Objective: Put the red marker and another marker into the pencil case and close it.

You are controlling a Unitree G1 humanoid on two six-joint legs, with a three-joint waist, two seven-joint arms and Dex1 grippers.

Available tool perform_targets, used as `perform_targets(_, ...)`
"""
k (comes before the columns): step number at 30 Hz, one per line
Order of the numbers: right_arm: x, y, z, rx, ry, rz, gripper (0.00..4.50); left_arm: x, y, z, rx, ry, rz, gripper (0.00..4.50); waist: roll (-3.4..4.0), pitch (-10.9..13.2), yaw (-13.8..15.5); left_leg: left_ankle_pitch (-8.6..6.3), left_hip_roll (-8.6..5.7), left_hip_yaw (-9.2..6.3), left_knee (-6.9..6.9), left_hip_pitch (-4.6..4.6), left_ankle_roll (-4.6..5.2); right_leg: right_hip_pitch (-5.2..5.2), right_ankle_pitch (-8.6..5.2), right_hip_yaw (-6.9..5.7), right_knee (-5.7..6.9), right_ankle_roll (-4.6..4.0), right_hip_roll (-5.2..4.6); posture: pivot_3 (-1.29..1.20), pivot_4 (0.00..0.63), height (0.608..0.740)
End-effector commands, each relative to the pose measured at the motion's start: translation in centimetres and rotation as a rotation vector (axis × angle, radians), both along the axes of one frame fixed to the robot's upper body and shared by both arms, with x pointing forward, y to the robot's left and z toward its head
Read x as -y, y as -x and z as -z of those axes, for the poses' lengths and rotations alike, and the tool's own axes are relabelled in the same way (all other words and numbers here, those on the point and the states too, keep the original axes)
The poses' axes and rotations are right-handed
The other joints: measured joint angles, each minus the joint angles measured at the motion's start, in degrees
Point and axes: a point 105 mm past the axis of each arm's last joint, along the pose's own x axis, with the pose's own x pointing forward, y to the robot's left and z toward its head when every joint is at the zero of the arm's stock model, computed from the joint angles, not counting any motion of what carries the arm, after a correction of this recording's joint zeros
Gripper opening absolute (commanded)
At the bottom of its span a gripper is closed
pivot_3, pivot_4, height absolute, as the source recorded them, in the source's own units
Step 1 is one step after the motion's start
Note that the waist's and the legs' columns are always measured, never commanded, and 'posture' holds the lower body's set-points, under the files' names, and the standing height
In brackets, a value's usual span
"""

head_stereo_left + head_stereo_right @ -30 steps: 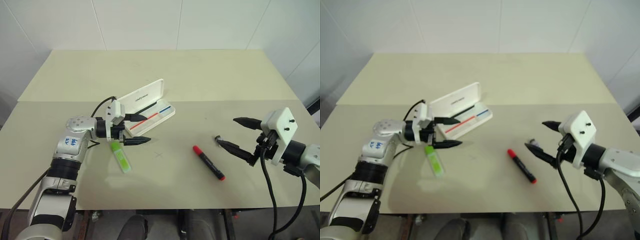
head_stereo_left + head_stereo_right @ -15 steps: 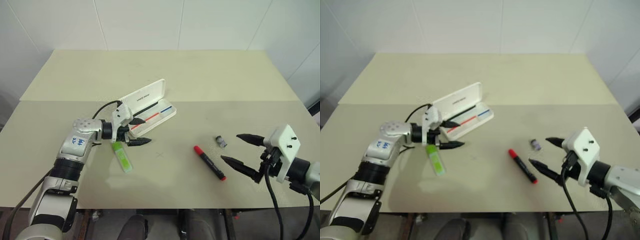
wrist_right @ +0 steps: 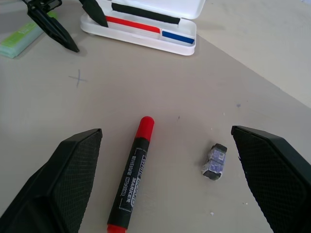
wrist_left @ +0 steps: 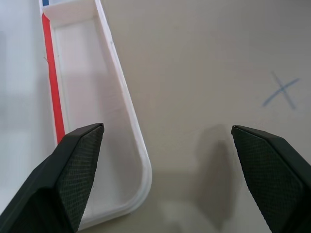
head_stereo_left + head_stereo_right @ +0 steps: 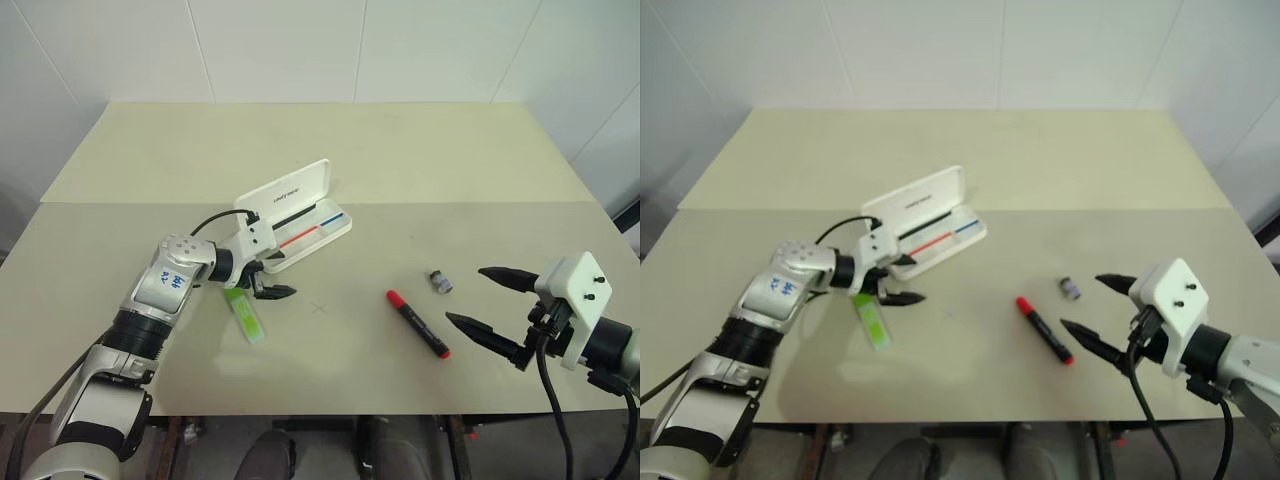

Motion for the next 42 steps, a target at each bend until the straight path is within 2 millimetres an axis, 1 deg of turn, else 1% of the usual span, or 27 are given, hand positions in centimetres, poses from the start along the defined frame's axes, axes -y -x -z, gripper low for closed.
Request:
perform_targets(1,0.2,0.5,-1.0,0.042,0.025,0.004,4.5,-0.5,-0.9,-0.1,0.031,-0.029,-0.045,3.91,0.0,0.0,0.0,0.0,0.0,0.0,0.0,0.01,0.0,0.01,0.0,0.01,0.0,0.0,0.0,0.0,0.15,0.74)
perform_targets(7,0.6,1.0,-1.1,0.038,0.04,0.022,4.5,-0.2,-1.2,-0.2,0.047,-0.021,-0.042,1.95,0.0,0.0,0.0,0.01,0.01,0.02,0.01,0.01,0.0,0.01,0.01,0.02,-0.01,-0.02,0.0,0.0,0.15,0.74)
perform_targets(12,0.9,1.1,-1.3,0.04,0.048,0.03,4.5,-0.3,-1.8,-0.4,0.069,-0.02,-0.051,0.19,0.0,0.0,0.1,0.0,-0.01,0.01,0.0,0.01,0.01,0.02,0.03,0.02,-0.02,0.01,-0.01,0.0,0.15,0.74)
perform_targets(13,0.9,1.1,-1.3,0.039,0.05,0.031,4.5,-0.3,-2.0,-0.6,0.085,-0.02,-0.056,0.03,0.0,0.0,0.1,0.0,-0.01,0.01,0.0,0.02,0.01,0.02,0.03,0.02,-0.02,0.02,-0.02,0.0,0.15,0.74)
perform_targets(15,1.0,1.0,-1.4,0.041,0.052,0.034,4.5,-0.1,-2.3,-1.3,0.12,0.006,-0.04,0.03,0.0,0.0,0.3,0.02,-0.01,-0.01,0.03,0.01,0.01,0.05,0.04,0.0,-0.03,0.02,-0.02,0.0,0.15,0.74)
perform_targets(18,1.3,1.0,-1.4,0.04,0.055,0.041,4.5,0.0,-2.8,-1.8,0.135,0.037,-0.038,0.03,-0.01,0.0,0.4,0.1,-0.01,0.0,0.03,0.0,-0.01,0.09,0.08,0.0,-0.15,-0.02,-0.02,0.0,0.15,0.74)
perform_targets(21,1.4,1.0,-1.5,0.042,0.054,0.047,4.5,0.3,-2.5,-2.4,0.144,0.077,0.01,0.03,-0.01,0.0,0.3,0.19,0.03,0.02,0.03,-0.03,0.0,0.13,0.27,-0.01,-0.34,-0.06,0.0,0.0,0.15,0.74)
perform_targets(24,1.6,1.1,-1.6,0.047,0.046,0.051,4.5,0.9,-2.2,-3.4,0.167,0.129,0.059,0.03,-0.01,0.0,0.3,0.2,0.03,0.04,0.03,-0.07,0.01,0.12,0.32,-0.01,-0.42,-0.04,0.0,0.0,0.15,0.74)
perform_targets(27,1.7,1.4,-1.8,0.055,0.041,0.046,4.5,0.9,-2.1,-3.8,0.172,0.126,0.075,0.03,-0.02,0.0,0.2,0.17,0.01,0.03,0.03,-0.11,0.03,0.09,0.37,-0.01,-0.45,0.02,0.0,0.0,0.15,0.74)
perform_targets(30,1.7,1.6,-2.6,0.097,0.004,0.039,4.5,0.9,-1.7,-4.4,0.187,0.102,0.12,0.03,-0.02,0.0,0.2,0.1,-0.01,0.03,0.02,-0.12,0.11,0.08,0.4,-0.01,-0.45,0.08,0.0,0.0,0.15,0.74)
perform_targets(35,1.5,2.2,-3.7,0.176,-0.064,0.01,4.5,1.0,-0.3,-4.7,0.153,0.09,0.203,0.03,-0.03,0.0,0.1,0.0,0.02,0.07,-0.02,-0.15,0.19,0.07,0.41,-0.01,-0.45,0.11,0.01,0.0,0.15,0.74)
perform_targets(39,0.1,3.5,-3.4,0.188,-0.113,-0.073,4.5,1.9,1.6,-5.0,0.117,0.11,0.305,0.03,-0.03,0.0,0.2,-0.05,0.02,0.08,-0.02,-0.18,0.25,0.08,0.42,-0.01,-0.49,0.14,0.01,0.0,0.15,0.74)
perform_targets(42,-0.7,4.1,-3.4,0.212,-0.131,-0.13,4.5,2.2,2.6,-4.8,0.082,0.114,0.34,0.03,-0.04,0.0,0.1,-0.06,0.02,0.07,-0.02,-0.2,0.27,0.08,0.41,-0.01,-0.49,0.15,0.01,0.0,0.15,0.74)
